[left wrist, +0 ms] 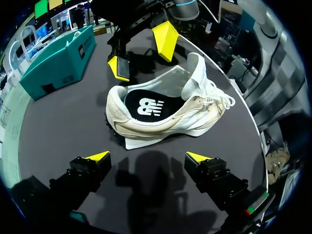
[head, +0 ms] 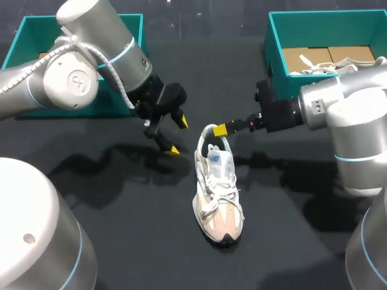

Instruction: Take the shoe out of the shoebox, open the shoe tongue, remove and reinsert the insole, then place the shoe into the shoebox

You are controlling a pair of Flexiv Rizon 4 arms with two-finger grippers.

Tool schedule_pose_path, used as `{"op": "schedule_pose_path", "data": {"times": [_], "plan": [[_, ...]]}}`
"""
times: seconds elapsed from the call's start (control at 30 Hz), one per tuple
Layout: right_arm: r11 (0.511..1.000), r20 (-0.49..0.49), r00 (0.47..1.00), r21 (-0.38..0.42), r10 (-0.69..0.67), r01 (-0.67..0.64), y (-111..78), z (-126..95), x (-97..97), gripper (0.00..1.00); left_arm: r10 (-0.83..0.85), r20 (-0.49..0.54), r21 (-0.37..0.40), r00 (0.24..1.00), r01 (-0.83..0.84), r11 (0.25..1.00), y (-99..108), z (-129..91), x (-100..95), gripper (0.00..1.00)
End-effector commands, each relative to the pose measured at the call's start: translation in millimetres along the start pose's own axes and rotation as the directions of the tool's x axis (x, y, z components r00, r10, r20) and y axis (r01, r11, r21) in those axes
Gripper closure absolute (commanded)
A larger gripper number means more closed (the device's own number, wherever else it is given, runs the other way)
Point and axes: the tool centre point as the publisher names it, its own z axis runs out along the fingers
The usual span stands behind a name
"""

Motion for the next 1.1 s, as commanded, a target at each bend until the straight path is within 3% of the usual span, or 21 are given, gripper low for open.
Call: {"op": "schedule_pose_path", "data": {"times": [0.03, 0.33, 0.57, 0.67, 0.73, 0.77, 0.9, 1.0, 1.1], "plan": [[0.987, 0.021, 0.999, 0.155, 0.027, -0.030, 8.2, -25, 3.1, 0.35, -0.001, 0.004, -0.020, 1.000, 0.001, 1.000, 2, -17, -0.3, 0.00], [0.927, 0.102, 0.982, 0.328, 0.158, -0.183, 23.6, -60, 0.1, 0.36, 0.064, -0.038, -0.067, 0.997, -0.066, 0.996, 0, -41, -4.5, 0.00], [0.856, 0.222, 0.938, 0.393, 0.265, -0.335, 33.9, -86, -6.8, 0.55, 0.132, -0.084, -0.050, 0.988, -0.136, 0.989, 0, -58, -11.3, 0.00], [0.838, 0.286, 0.916, 0.393, 0.280, -0.379, 38.9, -94, -6.9, 0.71, 0.160, -0.085, -0.047, 0.984, -0.164, 0.985, 1, -70, -15.7, 0.00], [0.823, 0.336, 0.897, 0.391, 0.289, -0.411, 40.3, -97, -6.0, 0.97, 0.178, -0.087, -0.042, 0.980, -0.182, 0.982, 3, -78, -19.8, 0.00], [0.819, 0.358, 0.887, 0.387, 0.291, -0.424, 40.5, -97, -5.5, 1.00, 0.191, -0.090, -0.042, 0.977, -0.196, 0.980, 4, -82, -22.1, 0.00], [0.807, 0.479, 0.833, 0.355, 0.276, -0.471, 37.0, -95, -1.4, 1.00, 0.276, -0.131, -0.039, 0.952, -0.283, 0.958, 10, -98, -33.0, 0.00], [0.889, 0.613, 0.767, 0.225, 0.188, -0.398, 38.2, -93, 7.8, 1.00, 0.276, -0.131, -0.039, 0.952, -0.283, 0.958, 10, -98, -33.0, 0.00], [0.889, 0.613, 0.767, 0.225, 0.188, -0.398, 38.2, -93, 7.8, 1.00, 0.276, -0.131, -0.039, 0.952, -0.283, 0.958, 10, -98, -33.0, 0.00]]}}
